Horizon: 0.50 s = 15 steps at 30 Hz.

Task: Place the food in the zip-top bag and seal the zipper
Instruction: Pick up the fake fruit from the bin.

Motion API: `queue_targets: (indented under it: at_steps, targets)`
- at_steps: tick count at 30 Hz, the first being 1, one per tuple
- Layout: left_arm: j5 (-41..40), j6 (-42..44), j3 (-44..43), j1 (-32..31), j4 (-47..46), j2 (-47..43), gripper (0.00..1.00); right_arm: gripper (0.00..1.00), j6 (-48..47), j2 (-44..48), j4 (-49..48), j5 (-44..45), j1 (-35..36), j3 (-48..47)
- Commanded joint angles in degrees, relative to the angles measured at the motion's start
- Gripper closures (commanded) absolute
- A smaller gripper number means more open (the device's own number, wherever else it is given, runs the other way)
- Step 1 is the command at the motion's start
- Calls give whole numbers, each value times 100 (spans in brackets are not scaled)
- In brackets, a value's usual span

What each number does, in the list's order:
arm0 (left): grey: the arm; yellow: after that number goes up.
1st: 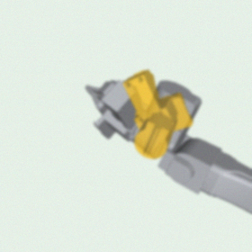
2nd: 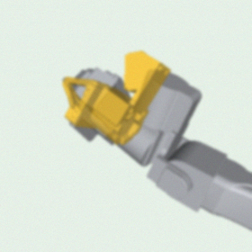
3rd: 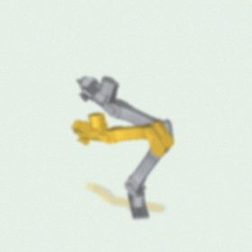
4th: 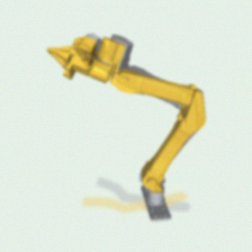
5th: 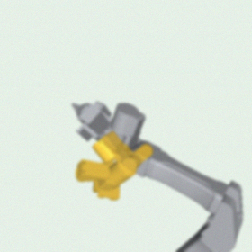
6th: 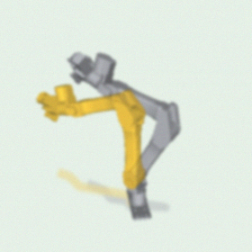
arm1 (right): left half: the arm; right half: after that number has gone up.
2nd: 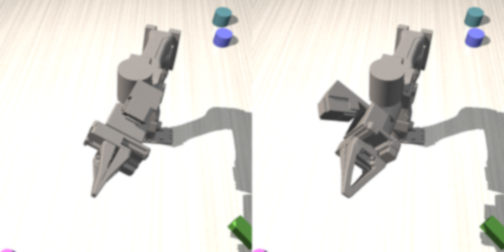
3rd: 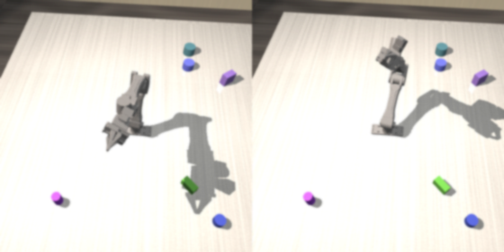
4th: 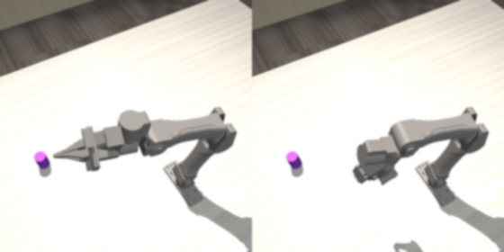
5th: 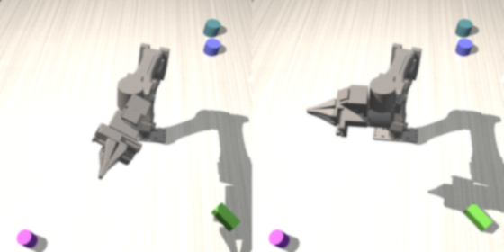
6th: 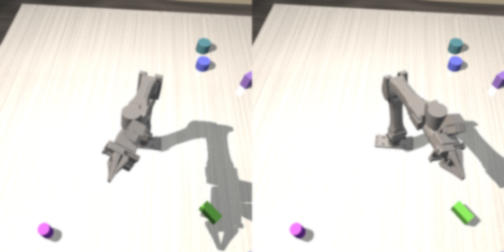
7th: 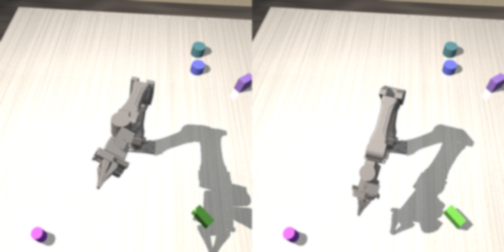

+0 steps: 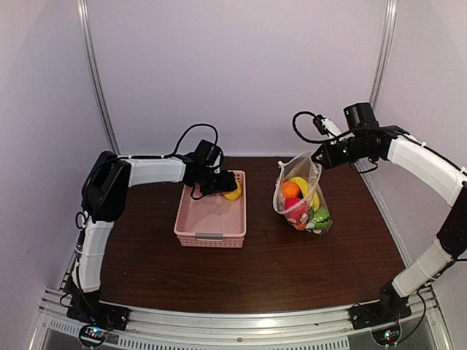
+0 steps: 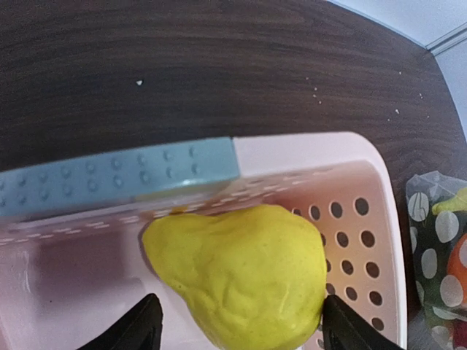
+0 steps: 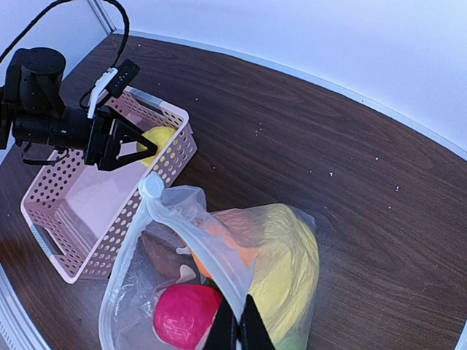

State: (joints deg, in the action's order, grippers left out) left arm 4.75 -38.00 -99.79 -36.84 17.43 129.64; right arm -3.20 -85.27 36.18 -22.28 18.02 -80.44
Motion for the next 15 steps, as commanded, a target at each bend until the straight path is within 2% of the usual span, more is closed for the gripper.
queue_targets:
  at_steps: [1, 5, 9, 15]
  targets:
    - [257, -177, -406, 43, -276, 313, 26, 100, 57, -75, -65, -94, 0, 73]
    - [443, -268, -473, 45, -274, 445, 40, 100, 57, -64, -51, -100, 0, 82]
    - [408, -329, -166, 45, -293, 136, 57, 100, 48, -19, -79, -81, 0, 127]
    - [215, -251, 646, 37, -445, -780, 68, 100, 61, -37, -111, -121, 0, 131]
